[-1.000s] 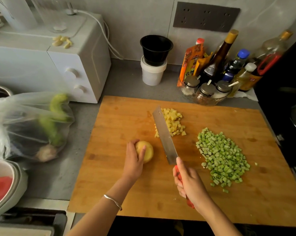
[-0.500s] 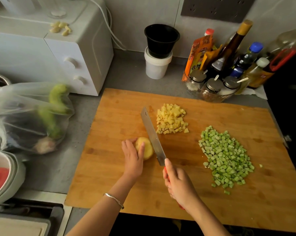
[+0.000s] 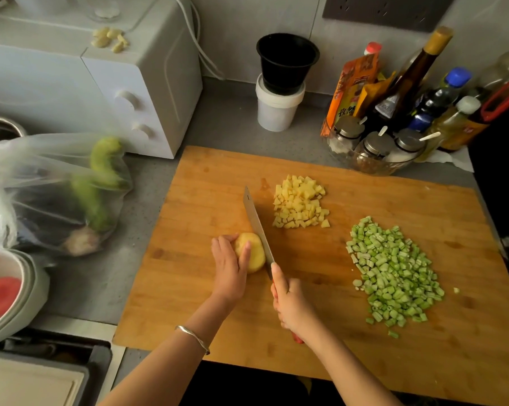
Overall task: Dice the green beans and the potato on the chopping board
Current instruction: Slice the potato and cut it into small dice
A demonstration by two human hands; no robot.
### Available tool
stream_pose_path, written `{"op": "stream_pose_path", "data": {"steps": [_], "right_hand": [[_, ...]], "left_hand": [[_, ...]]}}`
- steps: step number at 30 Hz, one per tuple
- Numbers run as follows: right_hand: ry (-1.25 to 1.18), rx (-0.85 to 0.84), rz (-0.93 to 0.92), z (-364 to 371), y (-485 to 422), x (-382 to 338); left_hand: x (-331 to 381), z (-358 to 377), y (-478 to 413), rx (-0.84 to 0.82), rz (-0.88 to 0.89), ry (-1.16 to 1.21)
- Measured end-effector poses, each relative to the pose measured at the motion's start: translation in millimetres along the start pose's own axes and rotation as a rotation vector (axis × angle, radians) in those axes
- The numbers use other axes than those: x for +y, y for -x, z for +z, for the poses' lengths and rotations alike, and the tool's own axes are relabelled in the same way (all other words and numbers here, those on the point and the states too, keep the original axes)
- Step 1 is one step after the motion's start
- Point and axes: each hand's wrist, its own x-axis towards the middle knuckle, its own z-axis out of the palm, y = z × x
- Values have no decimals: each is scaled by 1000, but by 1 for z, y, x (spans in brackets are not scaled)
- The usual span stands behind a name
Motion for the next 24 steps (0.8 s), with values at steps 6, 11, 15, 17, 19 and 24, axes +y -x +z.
{"op": "stream_pose_path", "data": {"steps": [6, 11, 15, 17, 19, 24], "right_hand": [[-66, 3, -30, -10, 7, 0], [-158, -13, -99, -23, 27, -11], [-157, -28, -119, -20, 35, -12], [-151, -33, -115, -18, 35, -10], [-148, -37, -111, -17, 36, -10], [-126, -42, -108, -14, 35, -9]], "left_hand": [[1, 1, 0, 5, 7, 2], [-1, -4, 3, 36, 35, 6], [-4, -6, 8, 37, 32, -42], [-4, -5, 8, 38, 24, -65], [-4, -4, 9, 41, 22, -85], [-2, -3, 9, 53, 14, -121]]}}
